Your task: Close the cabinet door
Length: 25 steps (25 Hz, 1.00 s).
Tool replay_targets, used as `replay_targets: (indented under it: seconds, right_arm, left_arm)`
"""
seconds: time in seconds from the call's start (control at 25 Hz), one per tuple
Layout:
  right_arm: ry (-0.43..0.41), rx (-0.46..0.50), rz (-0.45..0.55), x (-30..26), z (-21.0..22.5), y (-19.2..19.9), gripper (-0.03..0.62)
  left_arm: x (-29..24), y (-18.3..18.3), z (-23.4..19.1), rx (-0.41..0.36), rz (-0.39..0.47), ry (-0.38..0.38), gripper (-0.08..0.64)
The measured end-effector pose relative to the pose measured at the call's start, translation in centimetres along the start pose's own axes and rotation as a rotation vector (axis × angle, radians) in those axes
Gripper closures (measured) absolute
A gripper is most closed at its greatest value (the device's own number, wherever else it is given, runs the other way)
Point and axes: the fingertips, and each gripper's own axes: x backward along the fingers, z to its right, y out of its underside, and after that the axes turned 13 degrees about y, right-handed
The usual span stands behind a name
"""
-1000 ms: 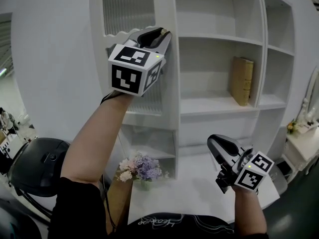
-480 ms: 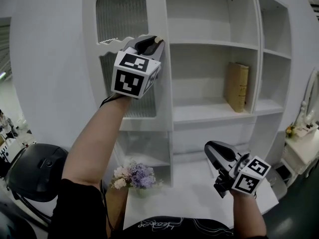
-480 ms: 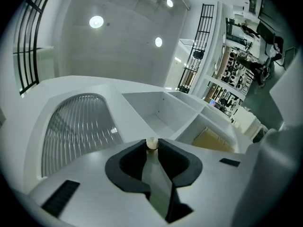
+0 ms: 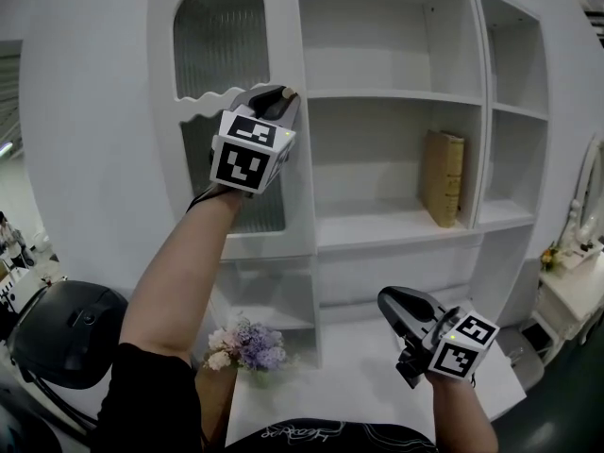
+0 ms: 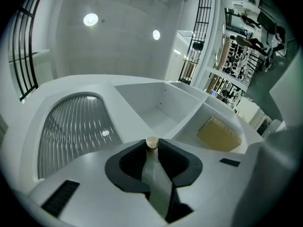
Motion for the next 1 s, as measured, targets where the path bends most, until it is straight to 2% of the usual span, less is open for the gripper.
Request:
replay_targets:
  seconds: [0.32,0.44,0.52,0.6,0.72,0.88,1.0]
  right_arm:
    - [-0.007,-0.017,0.006,0.3,1.1,0.3,0.535]
    - [-0.016,-0.008,0.005,0.2,0.6,0.2,0.535]
    - [-0.018,-0.005,0.005,0.2,0.3,0.2,0.535]
    - [-0.018,-0.006,-0.002,0.3,0.1,0.4,0.535]
    - [-0.017,-0.006,-0.01,0.5,-0.4,0.6,0.535]
    - [-0.017,-0.006,0.001,1.2,-1.6,0.2,0.535]
    - [-0.018,0.002,0.0,1.4,-3.0,0.2,0.535]
  left_arm:
    - [-0.3,0.2,0.0,-0.039,-0.018,-0.028,0.476]
    - [-0.3,0.2,0.0,-0.021,-0.023,-0.014,0.477]
    - [-0.3,0.3,0.4,-0.044,-0.047,0.007,0.467]
    - [-0.4,0.3,1.0,-0.073,-0.067,0.031,0.401]
    - [0.0,-0.2,1.4,-0.025,-0.037,0.046,0.289]
    - [1.2,-1.1,1.9,-0.013,-0.013,0.066,0.244]
    - [3.0,-1.6,2.6,0.011,0.006,0.111,0.233]
